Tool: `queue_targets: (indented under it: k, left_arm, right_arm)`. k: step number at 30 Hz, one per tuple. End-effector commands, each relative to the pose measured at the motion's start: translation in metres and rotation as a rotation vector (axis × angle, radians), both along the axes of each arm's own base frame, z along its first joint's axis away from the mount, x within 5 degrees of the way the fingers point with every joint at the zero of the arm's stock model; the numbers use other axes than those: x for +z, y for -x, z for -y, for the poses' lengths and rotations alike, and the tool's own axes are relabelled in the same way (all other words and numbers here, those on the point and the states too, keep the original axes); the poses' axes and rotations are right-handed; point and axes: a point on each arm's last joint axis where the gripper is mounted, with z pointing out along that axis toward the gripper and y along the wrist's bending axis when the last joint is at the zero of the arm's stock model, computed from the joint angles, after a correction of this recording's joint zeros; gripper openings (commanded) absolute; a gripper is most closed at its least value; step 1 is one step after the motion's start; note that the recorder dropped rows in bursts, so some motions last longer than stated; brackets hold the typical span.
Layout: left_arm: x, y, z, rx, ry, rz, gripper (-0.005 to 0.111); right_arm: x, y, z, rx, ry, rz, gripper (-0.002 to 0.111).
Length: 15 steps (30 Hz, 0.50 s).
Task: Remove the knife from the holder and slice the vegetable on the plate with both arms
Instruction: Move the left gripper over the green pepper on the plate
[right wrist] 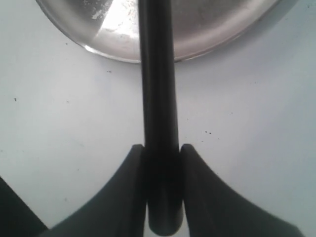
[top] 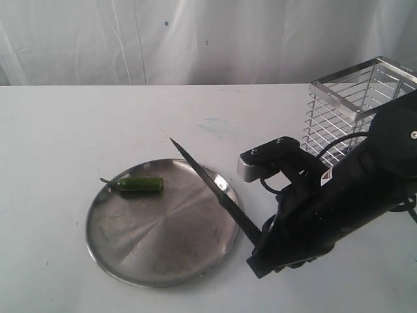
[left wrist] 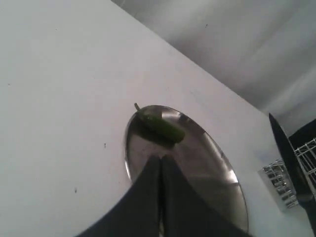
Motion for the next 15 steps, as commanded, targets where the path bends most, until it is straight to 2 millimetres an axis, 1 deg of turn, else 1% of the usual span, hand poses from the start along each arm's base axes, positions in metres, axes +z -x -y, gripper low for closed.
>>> queue_targets:
  k: [1, 2, 3, 4, 5, 6, 7, 8, 9, 10, 11, 12, 13, 14, 15]
  left_arm:
    - [0.015, -0.003, -0.010, 0.116, 0.055, 0.168, 0.000]
    - [0.029, -0.003, -0.021, 0.231, 0.094, 0.326, 0.000]
    - [0.049, 0.004, -0.036, 0.386, 0.190, 0.559, 0.000]
    - [0.065, 0.014, -0.045, 0.477, 0.266, 0.738, 0.000]
    - [0.093, 0.028, -0.052, 0.536, 0.303, 0.919, 0.000]
    - [0.114, 0.031, -0.050, 0.514, 0.287, 0.951, 0.000]
    - [0.142, 0.032, -0.041, 0.438, 0.161, 0.937, 0.000]
    - [0.167, 0.027, -0.030, 0.366, -0.049, 0.907, 0.000]
    - [0.180, 0.021, -0.024, 0.323, -0.197, 0.878, 0.000]
    - [0.192, 0.010, -0.018, 0.271, -0.355, 0.830, 0.000]
    - [0.200, -0.005, -0.013, 0.221, -0.500, 0.773, 0.000]
    - [0.204, -0.019, -0.010, 0.183, -0.608, 0.724, 0.000]
    - [0.203, -0.042, -0.006, 0.123, -0.767, 0.652, 0.000]
    - [0.199, -0.058, -0.005, 0.082, -0.873, 0.587, 0.000]
    - [0.190, -0.079, -0.004, 0.024, -0.996, 0.504, 0.000]
  right_arm:
    - [0.000, 0.001, -0.003, -0.035, -0.033, -0.023, 0.000]
    - [0.000, 0.003, -0.002, -0.032, -0.031, -0.039, 0.000]
    - [0.000, 0.005, -0.002, -0.024, -0.028, -0.063, 0.000]
    - [0.000, 0.007, -0.002, -0.020, -0.027, -0.079, 0.000]
    - [0.000, 0.008, -0.003, -0.022, -0.034, -0.092, 0.000]
    - [0.000, 0.008, -0.004, -0.027, -0.044, -0.104, 0.000]
    - [0.001, 0.010, -0.005, -0.033, -0.059, -0.125, 0.000]
    - [0.001, 0.011, -0.005, -0.029, -0.062, -0.140, 0.000]
    - [0.001, 0.012, -0.005, -0.025, -0.060, -0.147, 0.000]
    - [0.001, 0.012, -0.005, -0.025, -0.060, -0.147, 0.000]
    - [0.001, 0.011, -0.005, -0.028, -0.062, -0.141, 0.000]
    - [0.001, 0.010, -0.005, -0.035, -0.065, -0.127, 0.000]
    - [0.001, 0.008, -0.005, -0.042, -0.069, -0.113, 0.000]
    - [0.002, 0.007, -0.006, -0.050, -0.074, -0.097, 0.000]
    - [0.002, 0.005, -0.006, -0.059, -0.078, -0.080, 0.000]
